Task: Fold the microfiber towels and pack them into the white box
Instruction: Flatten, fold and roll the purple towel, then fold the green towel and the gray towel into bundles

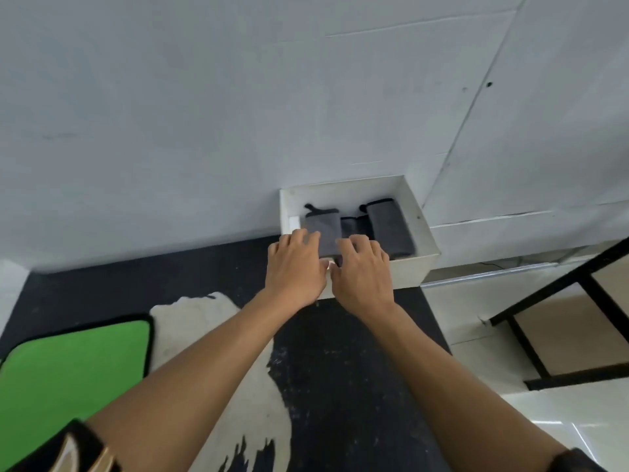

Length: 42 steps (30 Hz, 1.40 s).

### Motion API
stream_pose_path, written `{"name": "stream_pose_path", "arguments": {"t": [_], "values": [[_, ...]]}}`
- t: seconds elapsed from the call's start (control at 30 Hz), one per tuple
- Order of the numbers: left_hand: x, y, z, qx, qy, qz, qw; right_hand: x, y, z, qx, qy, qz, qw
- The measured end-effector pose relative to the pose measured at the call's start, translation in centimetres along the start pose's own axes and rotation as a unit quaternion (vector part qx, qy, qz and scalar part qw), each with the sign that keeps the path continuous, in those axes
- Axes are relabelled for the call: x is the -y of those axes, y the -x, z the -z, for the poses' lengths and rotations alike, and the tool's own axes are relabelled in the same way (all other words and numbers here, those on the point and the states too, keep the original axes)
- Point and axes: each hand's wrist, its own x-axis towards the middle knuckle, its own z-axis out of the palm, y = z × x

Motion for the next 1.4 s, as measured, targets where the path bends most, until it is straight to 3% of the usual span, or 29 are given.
{"name": "stream_pose_path", "arguments": {"t": [0.3, 0.6, 0.9, 1.03, 1.17, 1.27, 1.4], "values": [[16.5, 15.5, -0.9, 0.029, -0.013, 0.163, 0.986, 15.0, 9.1, -6.1, 0.081, 0.032, 0.077, 0.993], [31.8, 27.2, -1.6, 0.082, -0.006, 0.298, 0.951, 27.1, 16.1, -12.9, 0.224, 0.018, 0.123, 0.967], [41.9, 35.4, -3.0, 0.152, -0.001, 0.368, 0.917, 33.2, 21.6, -17.3, 0.326, 0.081, 0.155, 0.929], [42.9, 36.7, -4.1, 0.097, -0.014, 0.378, 0.921, 33.4, 22.2, -17.6, 0.325, 0.104, 0.157, 0.927], [43.7, 36.7, -4.1, 0.018, 0.051, 0.491, 0.870, 33.7, 22.2, -17.3, 0.296, 0.099, 0.166, 0.935], [44.6, 36.3, -3.8, -0.029, 0.087, 0.513, 0.853, 34.0, 22.6, -17.3, 0.294, 0.081, 0.211, 0.929], [45.6, 35.6, -3.7, -0.029, 0.142, 0.532, 0.834, 34.4, 23.5, -17.5, 0.314, 0.103, 0.252, 0.910]]}}
